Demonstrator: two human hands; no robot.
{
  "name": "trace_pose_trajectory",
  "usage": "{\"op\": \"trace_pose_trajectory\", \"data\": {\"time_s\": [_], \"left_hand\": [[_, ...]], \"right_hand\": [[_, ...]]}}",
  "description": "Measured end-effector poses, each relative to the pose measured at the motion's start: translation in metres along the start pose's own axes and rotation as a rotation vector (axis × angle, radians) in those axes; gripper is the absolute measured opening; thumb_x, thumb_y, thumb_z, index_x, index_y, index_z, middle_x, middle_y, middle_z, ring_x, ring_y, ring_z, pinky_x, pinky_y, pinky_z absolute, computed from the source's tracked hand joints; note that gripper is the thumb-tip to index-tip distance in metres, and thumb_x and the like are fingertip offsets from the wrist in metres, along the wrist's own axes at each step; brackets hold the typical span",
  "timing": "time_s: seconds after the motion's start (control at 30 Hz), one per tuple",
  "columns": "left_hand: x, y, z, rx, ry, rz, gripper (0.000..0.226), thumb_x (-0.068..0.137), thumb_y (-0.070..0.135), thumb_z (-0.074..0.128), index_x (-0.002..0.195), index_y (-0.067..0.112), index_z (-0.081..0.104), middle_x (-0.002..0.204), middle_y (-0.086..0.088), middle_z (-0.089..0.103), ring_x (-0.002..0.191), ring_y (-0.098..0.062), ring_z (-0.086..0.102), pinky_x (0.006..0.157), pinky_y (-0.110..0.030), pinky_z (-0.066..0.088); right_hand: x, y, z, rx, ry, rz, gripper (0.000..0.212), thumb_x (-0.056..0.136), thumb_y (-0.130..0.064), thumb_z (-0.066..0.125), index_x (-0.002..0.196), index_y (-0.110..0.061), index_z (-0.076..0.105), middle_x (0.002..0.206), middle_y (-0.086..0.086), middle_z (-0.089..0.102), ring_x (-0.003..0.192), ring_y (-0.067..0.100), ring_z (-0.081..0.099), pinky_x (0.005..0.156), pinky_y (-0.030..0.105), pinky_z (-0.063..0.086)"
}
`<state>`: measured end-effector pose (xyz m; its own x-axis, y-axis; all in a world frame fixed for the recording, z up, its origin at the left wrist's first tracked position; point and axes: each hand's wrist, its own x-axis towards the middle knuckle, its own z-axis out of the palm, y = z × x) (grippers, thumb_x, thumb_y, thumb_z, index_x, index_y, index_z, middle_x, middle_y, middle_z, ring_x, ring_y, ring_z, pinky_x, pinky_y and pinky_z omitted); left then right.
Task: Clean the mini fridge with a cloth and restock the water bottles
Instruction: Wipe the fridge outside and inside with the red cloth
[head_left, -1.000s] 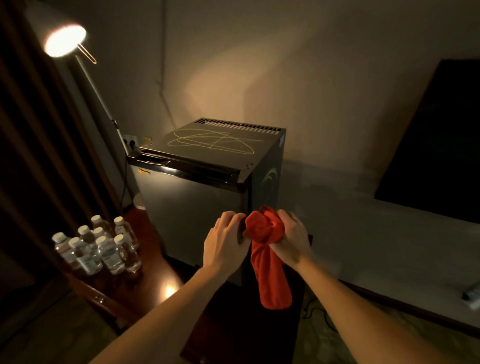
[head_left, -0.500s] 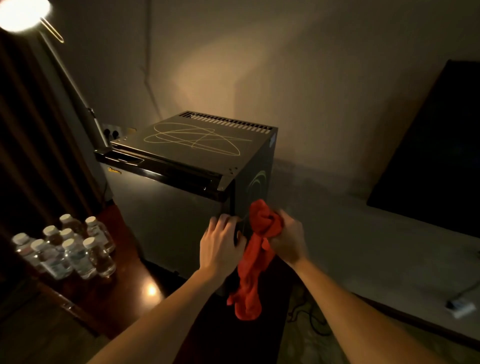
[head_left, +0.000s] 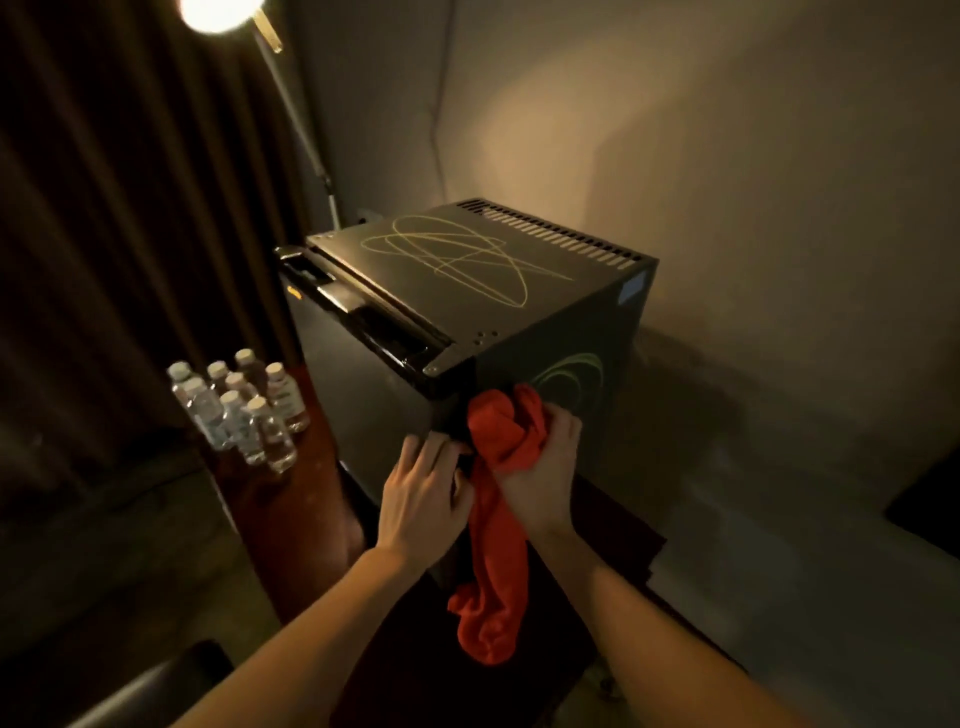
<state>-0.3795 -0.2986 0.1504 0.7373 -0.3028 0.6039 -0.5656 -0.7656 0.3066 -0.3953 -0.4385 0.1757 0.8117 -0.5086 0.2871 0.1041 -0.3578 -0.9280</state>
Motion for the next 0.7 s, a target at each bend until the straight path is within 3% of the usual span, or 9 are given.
{"op": "trace_pose_trajectory", "data": {"time_s": [0.07,0.17,0.23,0.3,0.37,0.43,0.53,0.63,0.7], "left_hand": [[-0.007,0.012,0.004,-0.018,0.006,-0.109,0.033,0.082,0.027,0.047,0.106,0.009,0.060,0.110,-0.007,0.054,0.102,-0.023,0.047,0.082,-0.037,0.053],[-0.017,0.029,0.009,-0.039,0.018,-0.218,0.032,0.084,0.023,0.053,0.113,0.011,0.059,0.117,-0.003,0.047,0.108,-0.018,0.049,0.085,-0.034,0.053],[-0.018,0.035,0.012,-0.035,0.043,-0.283,0.032,0.084,0.015,0.063,0.114,0.013,0.057,0.119,-0.001,0.045,0.106,-0.017,0.053,0.085,-0.035,0.054],[-0.018,0.041,0.014,-0.001,0.060,-0.297,0.034,0.082,0.013,0.068,0.115,0.014,0.056,0.120,0.000,0.044,0.105,-0.016,0.053,0.085,-0.035,0.054],[-0.014,0.043,0.015,0.032,0.082,-0.286,0.036,0.081,0.013,0.069,0.115,0.013,0.056,0.120,0.000,0.044,0.105,-0.017,0.054,0.086,-0.034,0.053],[-0.010,0.043,0.018,0.063,0.116,-0.277,0.038,0.080,0.012,0.071,0.115,0.013,0.056,0.119,-0.002,0.044,0.105,-0.019,0.054,0.086,-0.035,0.052],[-0.013,0.042,0.031,0.111,0.149,-0.274,0.040,0.078,0.012,0.073,0.115,0.011,0.055,0.119,-0.003,0.045,0.107,-0.020,0.053,0.088,-0.036,0.052],[-0.025,0.045,0.047,0.145,0.148,-0.318,0.046,0.077,0.014,0.074,0.118,0.012,0.053,0.123,-0.003,0.044,0.111,-0.020,0.053,0.094,-0.037,0.049],[-0.034,0.048,0.057,0.149,0.148,-0.348,0.048,0.078,0.015,0.074,0.120,0.013,0.051,0.126,-0.002,0.042,0.113,-0.020,0.052,0.096,-0.037,0.047]], "right_hand": [[0.006,0.002,0.006,0.138,0.020,0.022,0.074,0.061,-0.034,0.081,0.123,-0.020,0.043,0.120,0.002,0.046,0.111,0.018,0.052,0.100,0.038,0.045],[0.011,0.017,0.008,0.248,0.029,0.088,0.071,0.064,-0.049,0.075,0.123,-0.029,0.039,0.115,0.002,0.054,0.104,0.023,0.059,0.093,0.050,0.050],[0.015,0.032,0.010,0.203,0.032,0.051,0.063,0.077,-0.056,0.064,0.124,-0.018,0.047,0.115,0.009,0.058,0.107,0.028,0.058,0.099,0.052,0.044],[0.014,0.043,0.010,0.043,-0.003,0.048,0.051,0.082,-0.028,0.059,0.128,-0.009,0.048,0.127,0.016,0.049,0.119,0.033,0.047,0.111,0.049,0.031],[0.011,0.051,0.014,-0.083,-0.110,0.166,0.062,0.080,-0.003,0.057,0.138,-0.015,0.039,0.142,0.015,0.030,0.128,0.036,0.032,0.111,0.043,0.024],[0.011,0.060,0.022,-0.066,-0.172,0.212,0.072,0.081,-0.002,0.060,0.143,-0.024,0.031,0.147,0.012,0.019,0.131,0.038,0.027,0.109,0.044,0.027],[0.010,0.065,0.020,0.023,-0.220,0.097,0.085,0.079,-0.037,0.073,0.146,-0.028,0.023,0.149,0.007,0.015,0.134,0.031,0.027,0.106,0.038,0.030],[-0.003,0.083,0.008,-0.008,-0.276,-0.275,0.106,0.062,-0.085,0.053,0.147,-0.045,0.005,0.157,-0.009,-0.002,0.141,0.013,0.015,0.104,0.028,0.025],[-0.010,0.100,0.005,0.038,-0.327,-0.502,0.091,0.068,-0.090,0.041,0.140,-0.061,-0.008,0.159,-0.012,-0.017,0.147,0.010,0.000,0.114,0.034,0.018]]}}
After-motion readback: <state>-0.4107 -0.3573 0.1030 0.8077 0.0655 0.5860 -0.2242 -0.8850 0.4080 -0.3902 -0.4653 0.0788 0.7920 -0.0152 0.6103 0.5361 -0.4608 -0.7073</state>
